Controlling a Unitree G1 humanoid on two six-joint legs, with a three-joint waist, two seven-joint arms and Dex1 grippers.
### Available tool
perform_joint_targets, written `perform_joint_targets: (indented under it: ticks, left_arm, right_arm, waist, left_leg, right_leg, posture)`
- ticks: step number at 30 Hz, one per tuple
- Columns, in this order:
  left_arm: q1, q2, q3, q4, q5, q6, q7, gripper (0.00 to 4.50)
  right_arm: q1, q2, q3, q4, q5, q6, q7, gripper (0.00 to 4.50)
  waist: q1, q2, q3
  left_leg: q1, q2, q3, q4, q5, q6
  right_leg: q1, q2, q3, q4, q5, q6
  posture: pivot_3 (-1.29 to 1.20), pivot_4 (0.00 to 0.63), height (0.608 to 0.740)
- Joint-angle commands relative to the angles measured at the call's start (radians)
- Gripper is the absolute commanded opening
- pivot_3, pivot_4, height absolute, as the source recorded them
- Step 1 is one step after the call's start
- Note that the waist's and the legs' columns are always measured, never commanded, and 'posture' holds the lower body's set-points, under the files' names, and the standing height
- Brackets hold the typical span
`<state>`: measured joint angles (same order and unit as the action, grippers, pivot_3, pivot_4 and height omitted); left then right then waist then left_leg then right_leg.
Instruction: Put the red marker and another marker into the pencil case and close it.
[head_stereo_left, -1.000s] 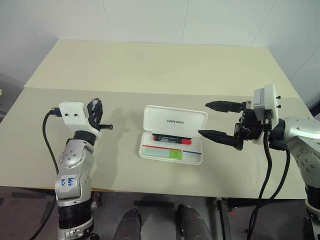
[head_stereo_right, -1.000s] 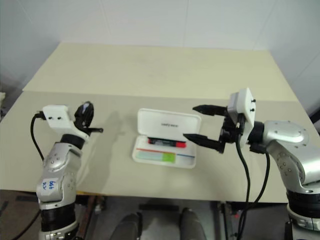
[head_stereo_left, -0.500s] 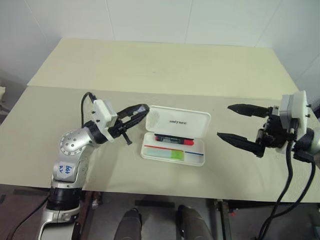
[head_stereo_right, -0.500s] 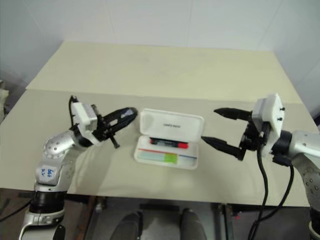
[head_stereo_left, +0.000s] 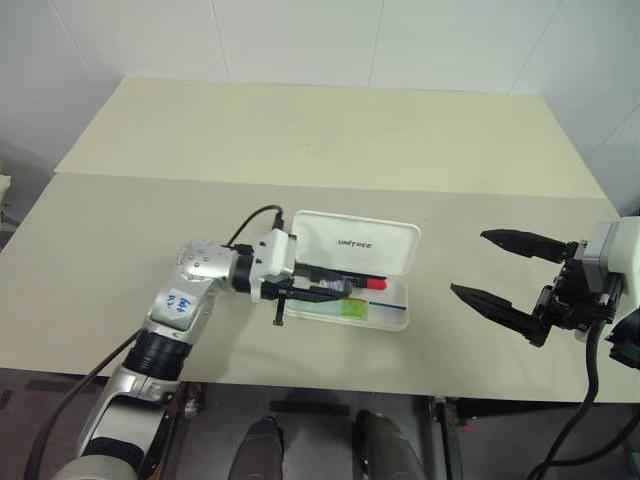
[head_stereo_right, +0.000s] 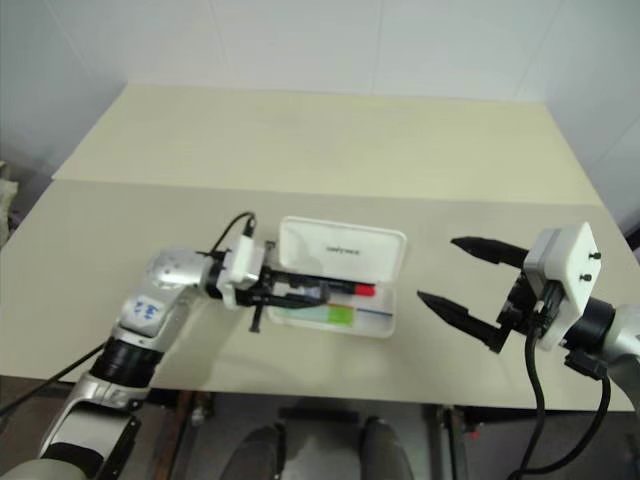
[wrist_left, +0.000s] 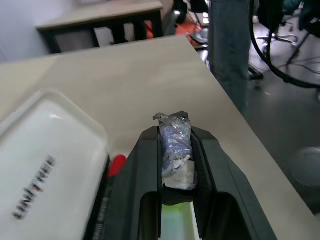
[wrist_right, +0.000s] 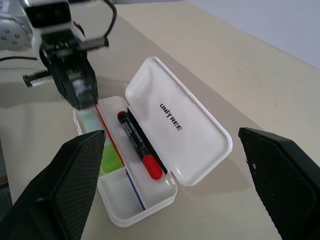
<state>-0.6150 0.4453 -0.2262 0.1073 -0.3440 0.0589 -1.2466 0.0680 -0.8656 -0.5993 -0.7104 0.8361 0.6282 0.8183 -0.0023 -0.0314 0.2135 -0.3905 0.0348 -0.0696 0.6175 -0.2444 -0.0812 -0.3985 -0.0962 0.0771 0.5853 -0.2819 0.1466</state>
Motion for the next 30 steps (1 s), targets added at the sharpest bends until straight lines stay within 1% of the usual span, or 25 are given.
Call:
perform_joint_targets:
  ticks: [1,2,5,14,26,30]
  left_arm:
    - [-0.056,-0.041,-0.026,0.052,0.051,-0.064,0.005,0.35]
    - [-0.062,-0.05,-0.03,0.063,0.062,-0.084,0.003,0.35]
    - [-0.093,-0.114,-0.069,0.105,0.103,-0.065,0.031,0.35]
    - [-0.093,-0.21,-0.144,0.117,0.174,-0.049,0.066,0.35]
    - [-0.099,-0.224,-0.16,0.179,0.237,-0.067,0.079,0.35]
    - [-0.117,-0.248,-0.167,0.23,0.256,-0.093,0.083,0.35]
  right_arm:
    - [0.022,0.009,-0.034,-0.054,0.028,-0.009,-0.029,4.5]
    - [0.026,0.009,-0.034,-0.058,0.031,-0.01,-0.035,4.5]
    - [0.029,0.016,-0.021,-0.079,0.047,-0.006,-0.07,4.5]
    - [-0.004,0.011,0.02,-0.078,0.068,-0.01,-0.12,4.5]
    - [-0.021,0.014,0.043,-0.086,0.077,-0.013,-0.147,4.5]
    - [-0.029,0.017,0.054,-0.091,0.079,-0.017,-0.16,4.5]
  waist:
    - [0.001,0.0,0.0]
    - [0.002,0.0,0.0]
    - [0.003,0.0,0.0]
    - [0.001,0.0,0.0]
    - [0.002,0.0,0.0]
    - [0.002,0.0,0.0]
  left_leg:
    - [0.0,0.0,0.0,0.0,0.0,0.0]
    - [0.0,0.0,0.0,0.0,0.0,0.0]
    - [0.0,0.0,0.0,0.0,0.0,0.0]
    - [0.0,0.0,0.0,0.0,0.0,0.0]
    - [-0.001,0.0,0.0,0.001,0.0,0.0]
    - [-0.001,0.0,0.0,0.002,0.0,0.0]
  right_leg:
    - [0.0,0.0,0.0,0.0,0.0,0.0]
    - [0.0,0.0,0.0,0.0,0.0,0.0]
    - [0.0,0.0,0.0,0.0,0.0,0.0]
    - [0.0,0.0,0.0,0.0,0.0,0.001]
    - [0.0,0.0,0.0,0.0,0.0,0.001]
    - [0.0,0.0,0.0,0.0,0.0,0.0]
  posture:
    - [0.0,0.15,0.74]
    - [0.0,0.15,0.74]
    - [0.0,0.15,0.74]
    - [0.0,0.15,0.74]
    - [0.0,0.15,0.74]
    - [0.0,0.15,0.74]
